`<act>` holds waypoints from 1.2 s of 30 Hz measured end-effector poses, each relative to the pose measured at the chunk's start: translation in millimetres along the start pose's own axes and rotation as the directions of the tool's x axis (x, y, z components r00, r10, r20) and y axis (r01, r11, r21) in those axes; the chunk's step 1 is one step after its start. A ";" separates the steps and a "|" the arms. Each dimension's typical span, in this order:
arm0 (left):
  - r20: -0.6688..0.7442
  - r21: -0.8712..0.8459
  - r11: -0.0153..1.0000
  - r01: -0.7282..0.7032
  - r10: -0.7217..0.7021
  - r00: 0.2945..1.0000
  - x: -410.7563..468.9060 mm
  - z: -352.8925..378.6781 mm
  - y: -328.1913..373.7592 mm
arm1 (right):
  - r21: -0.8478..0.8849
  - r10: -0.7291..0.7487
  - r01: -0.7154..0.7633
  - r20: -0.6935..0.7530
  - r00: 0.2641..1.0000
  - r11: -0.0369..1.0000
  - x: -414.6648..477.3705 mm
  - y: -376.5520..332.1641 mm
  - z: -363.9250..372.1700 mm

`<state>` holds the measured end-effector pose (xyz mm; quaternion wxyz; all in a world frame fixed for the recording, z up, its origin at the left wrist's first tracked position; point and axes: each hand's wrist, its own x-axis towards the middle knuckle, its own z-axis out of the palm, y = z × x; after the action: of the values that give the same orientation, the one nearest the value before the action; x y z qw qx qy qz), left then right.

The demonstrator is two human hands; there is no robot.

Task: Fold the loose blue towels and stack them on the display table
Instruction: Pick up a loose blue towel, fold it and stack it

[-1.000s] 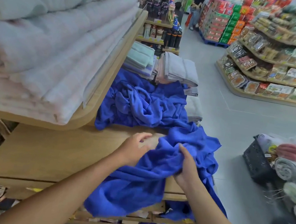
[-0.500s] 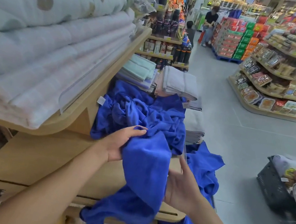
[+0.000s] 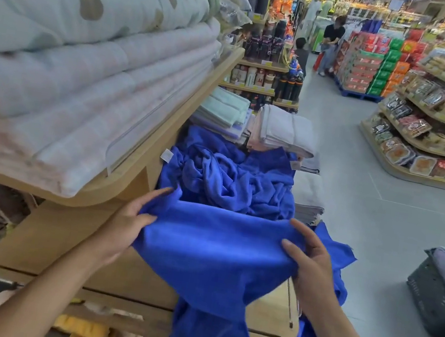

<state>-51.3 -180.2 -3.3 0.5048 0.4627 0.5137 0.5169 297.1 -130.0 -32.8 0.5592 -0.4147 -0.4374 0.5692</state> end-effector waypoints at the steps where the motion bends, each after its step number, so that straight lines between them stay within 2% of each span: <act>1: -0.005 0.060 0.997 -0.046 0.047 0.999 -1.9 -1.8 -3.9 | -0.130 -0.076 0.081 0.040 0.996 0.988 0.6 -4.7 -3.4; 2: 0.009 0.076 0.993 -0.093 0.093 0.996 -3.2 -1.6 -6.6 | -0.249 -0.157 0.175 0.092 0.983 0.952 1.8 -10.8 -3.6; 4: 0.047 -0.009 0.986 -0.168 0.168 0.985 -2.8 3.1 0.7 | -0.408 -0.346 0.395 0.191 0.918 0.823 9.7 -26.4 0.6; 7: -0.047 -0.123 0.980 -0.155 0.150 0.988 22.0 14.9 29.5 | -0.531 -0.626 0.649 0.257 0.736 0.544 36.4 -59.9 12.0; 9: -0.167 -0.160 0.981 -0.112 0.085 0.982 56.7 26.2 45.8 | -0.589 -0.737 0.688 0.216 0.640 0.425 63.7 -81.6 23.4; 10: -0.235 -0.108 0.987 -0.119 0.091 0.968 76.0 31.7 52.3 | -0.623 -0.766 0.677 0.187 0.615 0.391 79.9 -89.7 29.2; 11: -0.290 0.026 0.990 -0.138 0.140 0.947 95.3 36.3 55.1 | -0.661 -0.772 0.650 0.167 0.613 0.374 96.4 -95.0 34.9; 12: -0.311 0.153 0.978 -0.143 0.185 0.932 112.9 39.4 53.5 | -0.710 -0.750 0.602 0.158 0.642 0.365 112.6 -96.9 39.2; 13: -0.325 0.254 0.959 -0.128 0.209 0.922 129.3 38.8 47.2 | -0.773 -0.694 0.527 0.160 0.702 0.354 127.9 -94.7 41.0; 14: -0.343 0.301 0.950 -0.078 0.185 0.921 140.4 36.7 40.2 | -0.843 -0.586 0.424 0.168 0.793 0.332 141.2 -88.0 39.7; 16: -0.357 0.357 0.931 0.075 0.062 0.932 152.5 28.8 21.5 | -0.954 -0.212 0.190 0.141 0.967 0.232 158.7 -66.6 29.4; 17: -0.324 0.409 0.904 0.128 0.012 0.946 152.0 25.7 12.3 | -0.986 -0.017 0.090 0.088 0.996 0.144 162.0 -54.5 22.1; 18: -0.285 0.471 0.869 0.152 -0.013 0.959 148.2 23.6 3.7 | -0.998 0.123 0.024 0.030 0.992 0.049 160.3 -43.2 15.0; 19: -0.247 0.531 0.837 0.129 0.007 0.969 141.9 21.7 -5.5 | -0.999 0.180 0.002 -0.005 0.984 -0.035 154.2 -32.4 9.4; 20: -0.215 0.595 0.800 0.077 0.066 0.974 130.4 21.2 -13.4 | -0.996 0.159 0.025 0.011 0.987 -0.087 144.5 -22.3 6.2; 21: -0.187 0.654 0.756 0.020 0.136 0.973 115.2 21.4 -23.4 | -0.992 0.096 0.084 0.075 0.993 -0.093 131.8 -12.6 5.5; 23: -0.151 0.702 0.711 -0.028 0.188 0.971 77.1 23.0 -45.4 | -0.971 0.002 0.238 0.239 0.971 0.036 96.1 5.6 11.1; 24: -0.142 0.710 0.704 -0.010 0.157 0.977 56.5 25.2 -55.2 | -0.949 0.011 0.295 0.298 0.954 0.112 74.3 13.6 16.2; 26: -0.106 0.773 0.633 0.032 0.079 0.991 22.7 26.3 -76.7 | -0.925 0.117 0.352 0.369 0.922 0.144 31.1 30.5 28.0; 28: -0.042 0.899 0.437 0.017 0.047 0.998 -0.2 29.4 -97.2 | -0.914 0.227 0.390 0.405 0.886 0.111 -1.6 48.4 36.7; 30: -0.010 0.972 0.233 -0.001 0.044 0.999 -9.3 38.0 -112.2 | -0.925 0.272 0.377 0.377 0.885 0.056 -19.4 66.2 40.4; 31: -0.011 0.984 0.177 0.004 0.040 0.999 -9.9 45.0 -116.5 | -0.931 0.276 0.362 0.358 0.892 0.036 -23.9 73.9 40.9; 32: -0.023 0.986 0.168 0.019 0.024 0.999 -8.9 53.4 -118.2 | -0.935 0.254 0.353 0.349 0.902 0.030 -25.7 81.1 39.9; 34: -0.005 0.971 0.238 0.015 -0.043 0.999 -3.7 70.0 -115.5 | -0.941 0.159 0.327 0.338 0.928 0.092 -25.9 93.3 36.0; 35: 0.037 0.945 0.326 -0.018 -0.054 0.998 -1.7 78.9 -110.8 | -0.941 0.106 0.295 0.315 0.943 0.164 -25.1 97.7 33.6; 36: 0.091 0.875 0.482 -0.052 -0.057 0.994 -1.4 87.5 -105.2 | -0.933 0.061 0.268 0.290 0.955 0.240 -24.0 101.3 30.7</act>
<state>41.0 -179.9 -104.4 0.2265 0.6814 0.6779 0.1572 240.5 -154.2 -122.3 0.1591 -0.5591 -0.7907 0.1919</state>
